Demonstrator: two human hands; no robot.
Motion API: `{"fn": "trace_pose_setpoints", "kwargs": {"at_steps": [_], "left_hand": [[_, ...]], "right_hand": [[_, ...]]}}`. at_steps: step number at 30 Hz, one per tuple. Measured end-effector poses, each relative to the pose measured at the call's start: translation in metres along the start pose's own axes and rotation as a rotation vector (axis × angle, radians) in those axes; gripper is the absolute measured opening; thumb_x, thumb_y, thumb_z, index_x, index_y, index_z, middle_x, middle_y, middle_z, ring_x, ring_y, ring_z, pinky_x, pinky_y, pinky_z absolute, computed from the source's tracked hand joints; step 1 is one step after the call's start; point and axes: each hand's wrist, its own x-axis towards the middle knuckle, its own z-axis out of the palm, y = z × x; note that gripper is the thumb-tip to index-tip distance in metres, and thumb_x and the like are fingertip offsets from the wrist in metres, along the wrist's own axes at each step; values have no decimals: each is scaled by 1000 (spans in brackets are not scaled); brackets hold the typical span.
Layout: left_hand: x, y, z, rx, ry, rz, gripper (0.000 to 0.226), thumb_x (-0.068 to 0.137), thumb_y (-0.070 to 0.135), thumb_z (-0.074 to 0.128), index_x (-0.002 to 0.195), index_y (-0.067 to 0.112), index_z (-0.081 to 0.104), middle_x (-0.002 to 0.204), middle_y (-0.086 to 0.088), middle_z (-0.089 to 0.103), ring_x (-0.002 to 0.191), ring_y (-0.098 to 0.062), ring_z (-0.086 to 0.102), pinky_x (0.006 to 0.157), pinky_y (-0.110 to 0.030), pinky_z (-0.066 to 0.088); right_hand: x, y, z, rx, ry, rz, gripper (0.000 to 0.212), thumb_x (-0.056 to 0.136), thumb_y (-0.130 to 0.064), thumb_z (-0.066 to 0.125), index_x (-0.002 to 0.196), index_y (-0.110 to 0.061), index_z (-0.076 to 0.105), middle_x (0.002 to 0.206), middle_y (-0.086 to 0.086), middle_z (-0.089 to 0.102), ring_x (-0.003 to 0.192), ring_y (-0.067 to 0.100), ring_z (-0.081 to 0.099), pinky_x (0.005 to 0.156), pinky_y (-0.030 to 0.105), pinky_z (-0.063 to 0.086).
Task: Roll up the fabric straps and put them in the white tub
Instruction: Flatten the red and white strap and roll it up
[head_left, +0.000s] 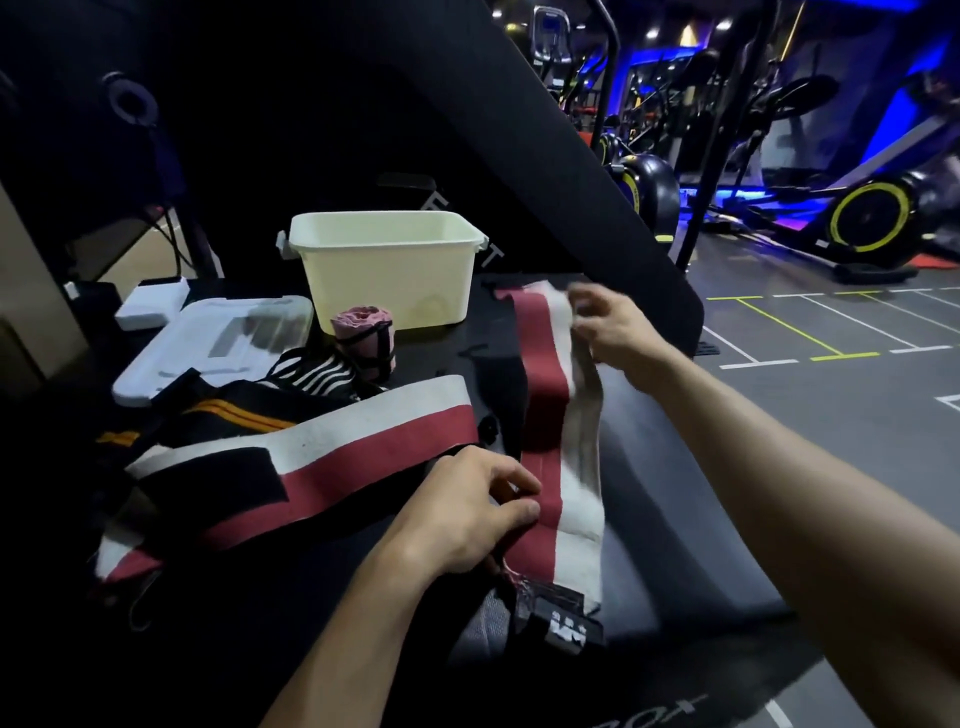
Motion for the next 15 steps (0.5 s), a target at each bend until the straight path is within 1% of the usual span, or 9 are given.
{"fn": "trace_pose_setpoints", "kwargs": {"at_steps": [1, 2, 3, 4, 6, 8, 10, 12, 15], "left_hand": [[0, 1, -1, -28, -10, -5, 18, 91, 26, 78, 108, 28, 78, 92, 10, 73, 55, -12, 70, 52, -21, 55], [1, 2, 0, -31, -13, -3, 19, 91, 25, 77, 110, 27, 78, 95, 10, 73, 50, -10, 68, 50, -20, 53], [2, 2, 1, -3, -4, 8, 20, 92, 27, 77, 111, 28, 77, 98, 10, 73, 48, -3, 65, 51, -16, 50], [2, 2, 1, 27, 2, 17, 21, 92, 29, 77, 113, 29, 77, 100, 10, 72, 48, 5, 62, 52, -10, 46], [3, 4, 2, 24, -6, 21, 21, 92, 28, 76, 113, 28, 77, 100, 8, 73, 45, 6, 60, 47, -8, 42], [4, 7, 1, -8, -16, 13, 18, 92, 27, 76, 110, 27, 78, 98, 6, 75, 47, -6, 65, 45, -18, 49], [6, 8, 1, 43, -3, 14, 15, 91, 34, 77, 106, 32, 79, 95, 9, 76, 65, -5, 70, 60, -21, 57], [7, 7, 0, 64, 12, 10, 14, 89, 38, 78, 103, 36, 79, 92, 13, 75, 75, 1, 69, 68, -15, 54], [8, 7, 1, 67, 11, 9, 14, 89, 38, 78, 103, 36, 79, 91, 14, 76, 78, 4, 68, 71, -12, 50]], "right_hand": [[0, 9, 5, -174, -19, 48, 34, 89, 3, 55, 121, -4, 64, 106, 8, 70, 78, 19, 64, 67, 32, 52], [-1, 17, 9, -329, -30, 92, 41, 87, 1, 58, 127, -1, 64, 116, 14, 71, 93, 26, 68, 81, 35, 54], [-3, 24, 12, -423, -22, 113, 47, 86, -3, 61, 133, -4, 63, 126, 17, 68, 110, 30, 66, 94, 33, 50], [-7, 26, 15, -455, -2, 102, 50, 86, -7, 65, 136, -8, 62, 131, 17, 65, 119, 30, 62, 99, 30, 46], [-15, 21, 21, -453, 44, -12, 43, 88, -19, 69, 131, -15, 66, 128, 15, 62, 117, 28, 61, 96, 28, 44], [-20, 8, 21, -494, 13, -111, 32, 92, -36, 68, 121, -25, 69, 122, 9, 59, 108, 26, 62, 93, 31, 47], [-29, -7, 16, -581, -174, -156, 34, 94, -51, 62, 121, -31, 69, 118, 3, 59, 103, 21, 59, 93, 34, 49], [-40, -16, 15, -610, -410, -146, 44, 95, -58, 58, 132, -33, 64, 116, -2, 52, 105, 16, 53, 94, 31, 45], [-46, -10, 21, -709, -459, -107, 47, 94, -62, 57, 131, -34, 65, 116, 1, 54, 110, 23, 56, 97, 35, 48]]}}
